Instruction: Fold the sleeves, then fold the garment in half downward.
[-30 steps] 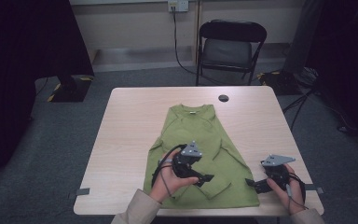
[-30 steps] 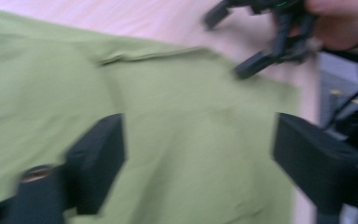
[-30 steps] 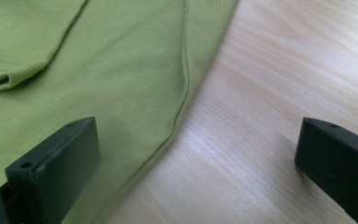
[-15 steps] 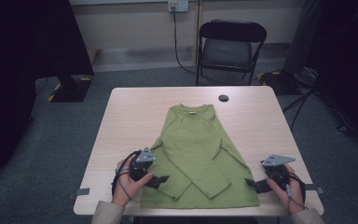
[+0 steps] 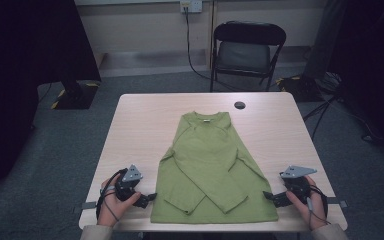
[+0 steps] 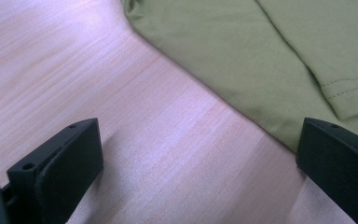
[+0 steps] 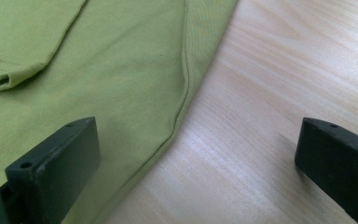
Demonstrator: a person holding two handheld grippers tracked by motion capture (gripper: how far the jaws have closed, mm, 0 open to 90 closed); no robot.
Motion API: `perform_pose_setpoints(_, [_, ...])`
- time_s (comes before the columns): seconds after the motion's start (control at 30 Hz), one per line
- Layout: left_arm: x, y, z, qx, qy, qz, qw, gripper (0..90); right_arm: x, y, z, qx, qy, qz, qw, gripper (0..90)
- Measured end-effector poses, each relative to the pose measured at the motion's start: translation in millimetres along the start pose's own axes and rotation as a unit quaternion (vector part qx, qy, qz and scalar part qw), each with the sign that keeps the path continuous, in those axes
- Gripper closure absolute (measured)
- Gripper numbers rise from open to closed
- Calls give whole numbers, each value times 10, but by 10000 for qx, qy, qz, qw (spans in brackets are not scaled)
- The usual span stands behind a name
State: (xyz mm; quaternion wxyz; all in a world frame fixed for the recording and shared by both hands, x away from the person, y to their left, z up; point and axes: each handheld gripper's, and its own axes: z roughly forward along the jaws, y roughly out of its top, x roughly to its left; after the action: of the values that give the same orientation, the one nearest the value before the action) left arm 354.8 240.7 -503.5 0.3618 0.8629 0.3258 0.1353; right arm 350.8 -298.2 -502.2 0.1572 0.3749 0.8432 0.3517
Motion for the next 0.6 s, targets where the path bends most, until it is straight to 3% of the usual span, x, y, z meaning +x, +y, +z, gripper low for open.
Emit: perform_pose_setpoints(0.6, [0,-5,-1,-20,6,-7,10000,0,-5,7,6,7,22,-31,10000,0])
